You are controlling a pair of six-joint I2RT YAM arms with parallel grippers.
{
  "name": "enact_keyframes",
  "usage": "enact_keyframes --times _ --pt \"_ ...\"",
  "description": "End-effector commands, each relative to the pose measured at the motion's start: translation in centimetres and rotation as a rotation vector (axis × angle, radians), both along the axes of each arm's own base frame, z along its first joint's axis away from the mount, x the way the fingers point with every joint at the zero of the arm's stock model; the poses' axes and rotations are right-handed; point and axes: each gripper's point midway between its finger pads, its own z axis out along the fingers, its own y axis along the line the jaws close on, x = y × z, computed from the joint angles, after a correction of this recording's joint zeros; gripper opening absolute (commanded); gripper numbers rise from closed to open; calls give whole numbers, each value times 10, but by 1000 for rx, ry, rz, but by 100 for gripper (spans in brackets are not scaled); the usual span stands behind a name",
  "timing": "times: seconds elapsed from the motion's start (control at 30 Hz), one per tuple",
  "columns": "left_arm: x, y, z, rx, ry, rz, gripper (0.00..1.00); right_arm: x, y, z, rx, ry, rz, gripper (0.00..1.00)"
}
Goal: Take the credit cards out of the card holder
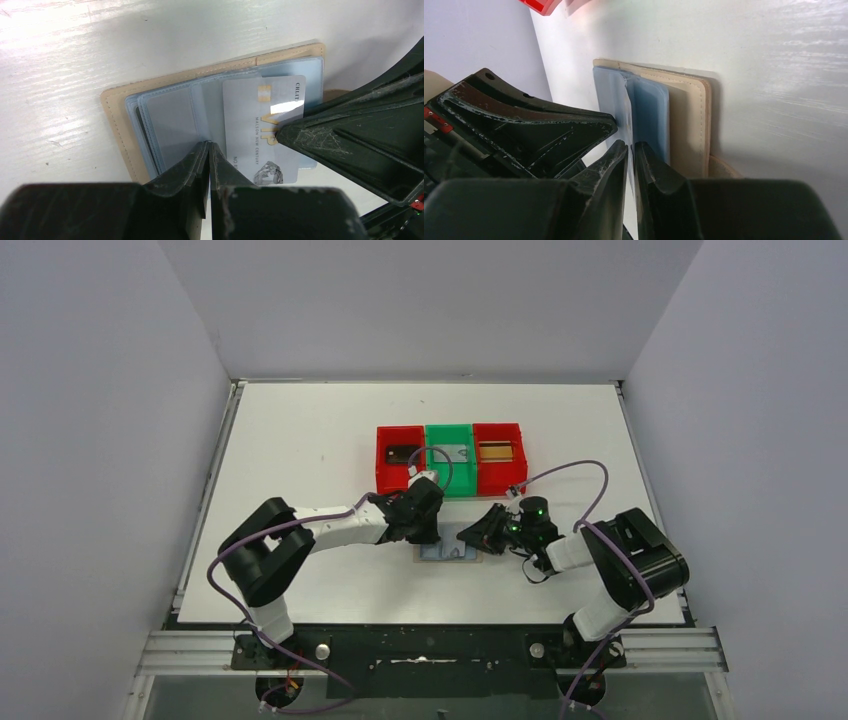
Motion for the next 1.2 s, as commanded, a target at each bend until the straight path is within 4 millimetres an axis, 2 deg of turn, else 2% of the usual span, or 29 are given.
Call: enact_keyframes --times 0.0,0.17,0.33,0.53,0.67,0.9,1.03,1.17 --pt "-15 38 -37 191 65 -7 5 7 -1 12 6 -66 -7 12" --pt "-15 39 -37 188 63 -5 5 7 0 16 16 -73 0 1" --pt "-14 39 -33 184 54 0 5 11 -12 22 -28 -98 -29 0" --pt "-11 29 -23 133 39 -5 5 19 -31 40 -155 -171 -48 0" --pt "-6 16 -5 60 11 -21 10 27 -36 64 -175 -255 -59 0" --pt "3 -14 44 -128 -72 -60 22 40 -55 101 -277 -430 -129 0" --pt "6 -16 62 -185 -98 -47 29 49 -69 124 -344 -552 -189 0" --pt "13 -2 77 -215 -137 8 36 57 -79 147 -423 -701 -209 0"
